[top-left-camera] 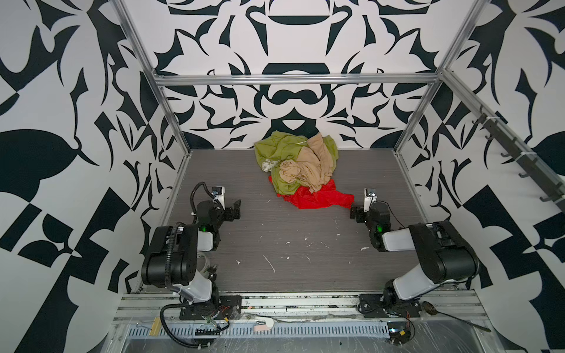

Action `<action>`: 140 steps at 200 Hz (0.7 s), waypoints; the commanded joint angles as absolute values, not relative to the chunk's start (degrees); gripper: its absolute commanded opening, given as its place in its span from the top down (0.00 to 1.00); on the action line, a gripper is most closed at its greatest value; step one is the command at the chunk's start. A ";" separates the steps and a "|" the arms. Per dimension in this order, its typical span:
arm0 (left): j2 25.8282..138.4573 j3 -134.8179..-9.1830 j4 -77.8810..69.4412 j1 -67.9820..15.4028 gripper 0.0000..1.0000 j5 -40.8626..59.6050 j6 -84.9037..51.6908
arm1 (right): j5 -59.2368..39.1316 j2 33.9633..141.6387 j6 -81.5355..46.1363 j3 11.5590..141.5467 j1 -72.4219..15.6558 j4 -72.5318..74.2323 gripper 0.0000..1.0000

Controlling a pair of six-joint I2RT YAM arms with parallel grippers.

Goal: Pick out a specific cloth from the pile

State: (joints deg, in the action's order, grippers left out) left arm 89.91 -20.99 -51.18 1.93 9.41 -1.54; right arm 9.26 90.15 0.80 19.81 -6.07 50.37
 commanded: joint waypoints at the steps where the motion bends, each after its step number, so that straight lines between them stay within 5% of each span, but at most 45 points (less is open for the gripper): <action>1: 89.74 -21.97 -51.80 2.09 0.01 9.77 -1.33 | 9.66 89.31 0.96 20.92 -5.83 51.58 0.00; 140: 89.56 -21.36 -52.71 2.10 0.01 9.95 -0.79 | 9.49 89.04 0.96 20.34 -5.84 52.38 0.01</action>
